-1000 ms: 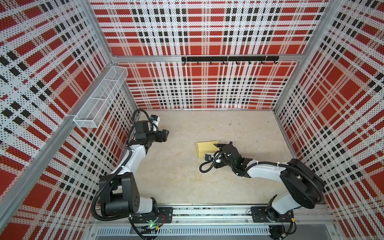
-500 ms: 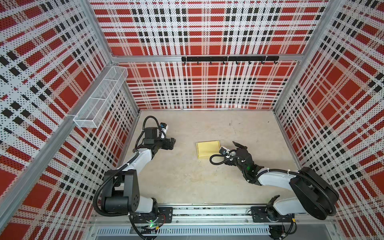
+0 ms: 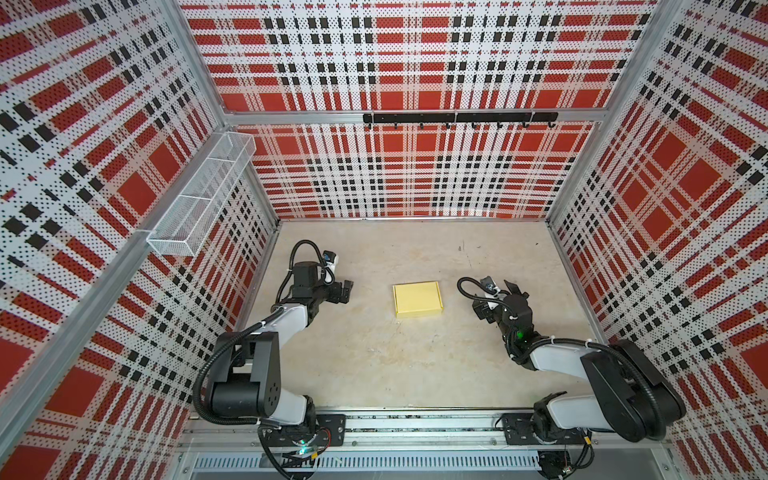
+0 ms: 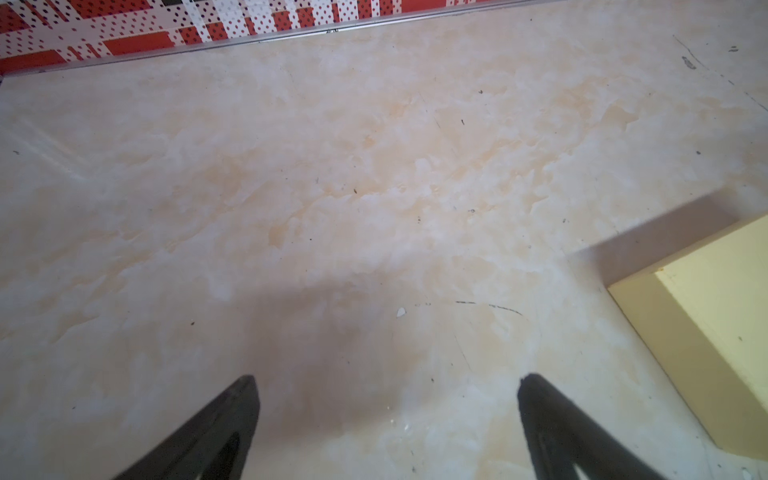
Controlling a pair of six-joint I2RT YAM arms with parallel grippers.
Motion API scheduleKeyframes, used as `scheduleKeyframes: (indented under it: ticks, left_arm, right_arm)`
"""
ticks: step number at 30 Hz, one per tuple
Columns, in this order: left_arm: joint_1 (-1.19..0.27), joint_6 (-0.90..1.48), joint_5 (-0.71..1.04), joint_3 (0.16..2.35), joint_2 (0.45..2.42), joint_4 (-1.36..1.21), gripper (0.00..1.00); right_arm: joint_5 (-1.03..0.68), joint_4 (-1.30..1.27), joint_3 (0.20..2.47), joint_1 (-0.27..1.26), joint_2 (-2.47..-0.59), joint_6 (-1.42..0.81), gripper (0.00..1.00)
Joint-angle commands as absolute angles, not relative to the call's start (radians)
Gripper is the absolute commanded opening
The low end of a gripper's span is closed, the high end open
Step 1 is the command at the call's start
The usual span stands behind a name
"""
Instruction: Fold the paper box
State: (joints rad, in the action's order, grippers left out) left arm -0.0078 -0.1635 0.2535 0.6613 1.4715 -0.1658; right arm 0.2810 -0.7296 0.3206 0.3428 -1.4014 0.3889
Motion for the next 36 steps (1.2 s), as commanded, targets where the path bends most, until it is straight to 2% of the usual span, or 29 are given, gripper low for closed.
scheduleKeyframes:
  ticks: [1,4,9,12,21,25,30,36]
  left_arm:
    - [0.0,-0.142,0.271,0.605,1.478,-0.383,1.0]
    - [0.008,-0.098,0.271,0.57,1.477,-0.485,0.99]
    - [0.016,-0.071,0.291,0.502,1.508,-0.705,0.99]
    - [0.008,-0.075,0.253,0.457,1.527,-0.797,0.99]
    - [-0.018,-0.067,0.116,0.425,1.542,-0.86,1.0]
    - [-0.025,-0.052,0.066,0.399,1.576,-0.943,1.0]
    - [-0.023,-0.054,0.071,0.399,1.572,-0.935,1.0]
    - [-0.024,-0.052,0.072,0.392,1.573,-0.953,0.99]
  right_arm:
    - [0.275,-0.795,0.363,0.317,-1.428,0.349,1.0]
    - [0.248,-0.795,0.369,0.285,-1.43,0.323,1.0]
    - [0.235,-0.978,0.347,0.231,-1.511,0.273,1.0]
    - [0.255,-0.913,0.377,0.22,-1.507,0.244,1.0]
    - [0.241,-0.95,0.361,0.157,-1.514,0.167,1.0]
    - [0.17,-1.219,0.283,0.081,-1.623,0.093,1.0]
    - [0.296,-0.961,0.389,0.064,-1.597,0.022,1.0]
    - [0.333,-0.97,0.376,0.064,-1.588,0.001,1.0]
